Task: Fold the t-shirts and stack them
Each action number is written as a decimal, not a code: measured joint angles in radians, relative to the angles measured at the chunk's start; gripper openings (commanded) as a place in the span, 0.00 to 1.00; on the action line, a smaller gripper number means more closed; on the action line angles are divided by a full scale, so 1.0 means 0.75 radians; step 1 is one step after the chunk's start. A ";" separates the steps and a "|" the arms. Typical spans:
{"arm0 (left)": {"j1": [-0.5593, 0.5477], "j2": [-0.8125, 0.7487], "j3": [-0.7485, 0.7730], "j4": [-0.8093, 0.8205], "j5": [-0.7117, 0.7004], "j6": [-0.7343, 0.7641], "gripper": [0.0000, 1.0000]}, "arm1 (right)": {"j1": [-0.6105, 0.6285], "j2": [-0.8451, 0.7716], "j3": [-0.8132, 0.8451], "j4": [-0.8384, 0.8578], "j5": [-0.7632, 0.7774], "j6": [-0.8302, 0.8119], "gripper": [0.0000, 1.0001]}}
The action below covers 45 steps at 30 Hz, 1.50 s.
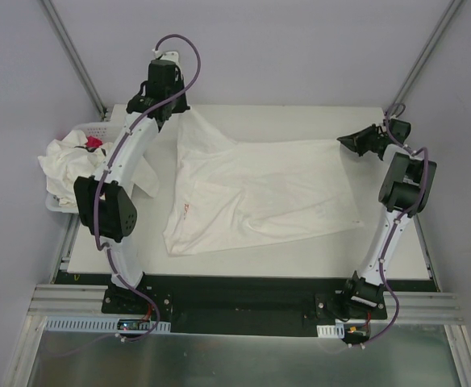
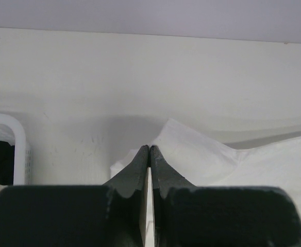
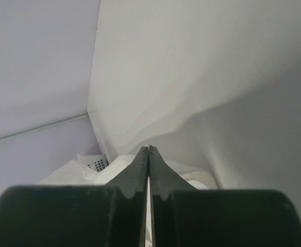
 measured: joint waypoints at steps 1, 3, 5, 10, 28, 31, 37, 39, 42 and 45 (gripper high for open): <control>0.000 -0.013 -0.014 -0.002 -0.001 -0.001 0.00 | -0.001 -0.009 -0.014 0.003 -0.001 0.000 0.01; 0.000 -0.025 -0.026 -0.007 -0.001 -0.001 0.00 | -0.004 -0.026 -0.042 0.008 -0.002 0.000 0.01; 0.000 -0.028 -0.031 -0.006 0.000 -0.001 0.00 | -0.009 -0.052 -0.075 0.010 -0.003 0.000 0.01; 0.000 -0.042 -0.065 -0.010 0.002 -0.013 0.00 | -0.028 -0.123 -0.156 0.025 -0.015 -0.001 0.01; -0.002 -0.230 -0.279 -0.019 0.016 -0.088 0.00 | -0.072 -0.406 -0.434 0.051 -0.058 -0.012 0.01; -0.002 -0.276 -0.325 -0.023 0.017 -0.090 0.00 | -0.082 -0.448 -0.492 0.050 -0.056 -0.014 0.01; -0.004 -0.381 -0.416 -0.052 0.042 -0.109 0.00 | -0.095 -0.521 -0.588 0.051 -0.050 -0.016 0.01; -0.004 -0.416 -0.448 -0.063 0.046 -0.119 0.00 | -0.097 -0.547 -0.617 0.050 -0.048 -0.017 0.01; -0.004 -0.458 -0.490 -0.070 0.051 -0.131 0.00 | -0.101 -0.579 -0.652 0.049 -0.046 -0.020 0.01; -0.005 -0.491 -0.532 -0.077 0.055 -0.146 0.00 | -0.107 -0.605 -0.680 0.047 -0.044 -0.026 0.01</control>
